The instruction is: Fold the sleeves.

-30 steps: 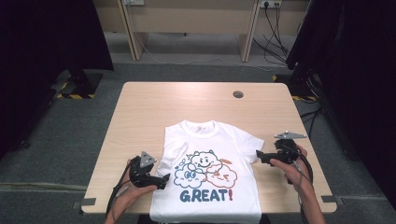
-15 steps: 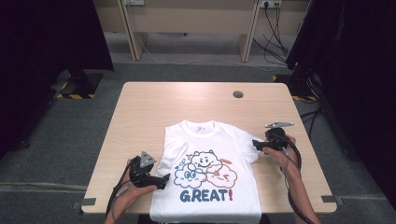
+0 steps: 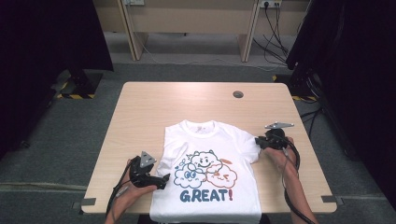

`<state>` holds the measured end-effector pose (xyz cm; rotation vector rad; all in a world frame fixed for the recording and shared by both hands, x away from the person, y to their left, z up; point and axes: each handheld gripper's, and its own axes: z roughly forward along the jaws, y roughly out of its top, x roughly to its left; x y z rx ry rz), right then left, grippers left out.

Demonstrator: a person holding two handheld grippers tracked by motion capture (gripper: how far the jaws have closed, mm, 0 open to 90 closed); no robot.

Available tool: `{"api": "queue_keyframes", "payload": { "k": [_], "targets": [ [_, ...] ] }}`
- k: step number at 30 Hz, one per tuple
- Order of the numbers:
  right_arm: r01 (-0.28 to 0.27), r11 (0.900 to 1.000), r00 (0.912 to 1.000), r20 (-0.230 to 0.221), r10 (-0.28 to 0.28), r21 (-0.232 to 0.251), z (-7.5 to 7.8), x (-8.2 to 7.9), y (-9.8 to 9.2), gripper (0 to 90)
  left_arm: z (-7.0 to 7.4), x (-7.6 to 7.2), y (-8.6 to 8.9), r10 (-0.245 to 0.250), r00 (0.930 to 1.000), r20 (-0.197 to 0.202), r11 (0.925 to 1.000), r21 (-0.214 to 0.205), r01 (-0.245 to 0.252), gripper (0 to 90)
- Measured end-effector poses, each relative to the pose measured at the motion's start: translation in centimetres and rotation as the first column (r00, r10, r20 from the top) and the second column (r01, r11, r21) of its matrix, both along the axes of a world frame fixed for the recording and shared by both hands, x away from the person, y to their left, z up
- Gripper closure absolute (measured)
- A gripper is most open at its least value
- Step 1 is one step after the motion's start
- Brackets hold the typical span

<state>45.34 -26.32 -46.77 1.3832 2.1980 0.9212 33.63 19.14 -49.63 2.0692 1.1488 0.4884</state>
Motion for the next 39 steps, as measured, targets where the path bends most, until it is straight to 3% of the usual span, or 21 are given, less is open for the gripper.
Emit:
{"api": "queue_keyframes", "payload": {
  "k": [10, 11, 15, 16, 18, 19, 20, 21, 23, 24, 25, 26, 28, 30, 31, 33, 34, 36, 37, 38, 39],
  "targets": [
    [-0.059, 0.9981, 0.9931, 0.103, 0.057, 0.017, 2.4, -0.8, 2.1, 82.9, 0.0, 0.0, 0.0, 0.000, 1.0000, 0.000, 1.0000, 0.000, 0.000, 0.0],
    [-0.113, 0.9936, 0.9807, 0.159, 0.113, -0.008, 3.9, -1.7, 3.9, 82.9, 0.0, 0.0, 0.0, 0.000, 1.0000, 0.000, 1.0000, 0.000, 0.000, 0.0],
    [-0.113, 0.9936, 0.9807, 0.159, 0.113, -0.008, 3.9, -1.7, 3.9, 83.0, 0.0, 0.0, 0.0, 0.000, 1.0000, 0.000, 1.0000, 0.000, 0.000, 0.0],
    [-0.161, 0.9862, 0.9688, 0.184, 0.166, -0.039, 4.8, -2.3, 5.5, 83.3, 0.0, 0.0, 0.0, 0.000, 1.0000, 0.000, 1.0000, 0.000, 0.000, 0.0],
    [-0.161, 0.9862, 0.9688, 0.184, 0.166, -0.039, 4.8, -2.3, 5.5, 83.3, 0.0, 0.0, 0.0, 0.000, 1.0000, 0.000, 1.0000, 0.000, 0.000, 0.0],
    [-0.199, 0.9764, 0.9575, 0.196, 0.212, -0.084, 5.1, -2.7, 7.0, 83.3, 0.0, 0.0, 0.0, 0.000, 1.0000, 0.000, 1.0000, 0.000, 0.000, 0.0],
    [-0.199, 0.9764, 0.9575, 0.196, 0.212, -0.084, 5.1, -2.7, 7.0, 83.3, 0.0, 0.0, 0.0, 0.000, 1.0000, 0.000, 1.0000, 0.000, 0.000, 0.0],
    [-0.231, 0.9636, 0.9473, 0.195, 0.254, -0.135, 5.2, -3.0, 8.4, 83.3, 0.0, 0.0, 0.0, 0.000, 1.0000, 0.000, 1.0000, 0.000, 0.000, 0.0],
    [-0.231, 0.9636, 0.9473, 0.195, 0.254, -0.135, 5.2, -3.0, 8.4, 83.3, 0.0, 0.0, 0.0, 0.000, 1.0000, 0.000, 1.0000, 0.000, 0.000, 0.0],
    [-0.252, 0.9527, 0.9408, 0.188, 0.282, -0.170, 4.9, -3.2, 9.4, 83.2, 0.0, 0.0, 0.0, 0.000, 1.0000, 0.000, 1.0000, 0.000, 0.000, 0.0],
    [-0.252, 0.9527, 0.9408, 0.188, 0.282, -0.170, 4.9, -3.2, 9.4, 83.2, 0.0, 0.0, 0.0, 0.000, 1.0000, 0.000, 1.0000, 0.000, 0.000, 0.0],
    [-0.277, 0.9426, 0.9336, 0.180, 0.310, -0.187, 4.6, -3.5, 10.4, 83.2, 0.0, 0.0, 0.0, 0.000, 1.0000, 0.000, 1.0000, 0.000, 0.000, 0.0],
    [-0.277, 0.9426, 0.9336, 0.180, 0.310, -0.187, 4.6, -3.5, 10.4, 82.8, 0.0, 0.0, 0.0, 0.000, 1.0000, 0.000, 1.0000, 0.000, 0.000, 0.0],
    [-0.301, 0.9308, 0.9257, 0.171, 0.337, -0.207, 4.4, -3.8, 11.3, 82.2, 0.0, 0.0, 0.0, 0.000, 1.0000, 0.000, 1.0000, 0.000, 0.000, 0.0],
    [-0.328, 0.9188, 0.9179, 0.155, 0.365, -0.219, 4.2, -4.1, 12.2, 82.2, 0.0, 0.0, 0.0, 0.000, 1.0000, 0.000, 1.0000, 0.000, 0.000, 0.0],
    [-0.328, 0.9188, 0.9179, 0.155, 0.365, -0.219, 4.2, -4.1, 12.2, 79.9, 0.0, 0.0, 0.0, 0.000, 1.0000, 0.000, 1.0000, 0.000, 0.000, 0.0],
    [-0.356, 0.9107, 0.9118, 0.136, 0.387, -0.210, 3.9, -4.4, 12.9, 73.5, 0.0, 0.0, 0.0, 0.000, 1.0000, 0.000, 1.0000, 0.000, 0.000, 0.0],
    [-0.356, 0.9107, 0.9118, 0.136, 0.387, -0.210, 3.9, -4.4, 12.9, 73.5, 0.0, 0.0, 0.0, 0.000, 1.0000, 0.000, 1.0000, 0.000, 0.000, 0.0],
    [-0.369, 0.9161, 0.9104, 0.138, 0.390, -0.158, 4.2, -4.6, 12.9, 67.5, 0.0, 0.0, 0.0, 0.000, 1.0000, 0.000, 1.0000, 0.000, 0.000, 0.0],
    [-0.369, 0.9161, 0.9104, 0.138, 0.390, -0.158, 4.2, -4.6, 12.9, 67.5, 0.0, 0.0, 0.0, 0.000, 1.0000, 0.000, 1.0000, 0.000, 0.000, 0.0],
    [-0.351, 0.9283, 0.9173, 0.154, 0.367, -0.122, 5.1, -4.6, 12.5, 59.7, 0.0, 0.0, 0.0, 0.000, 1.0000, 0.000, 1.0000, 0.000, 0.000, 0.0]
  ]
}}
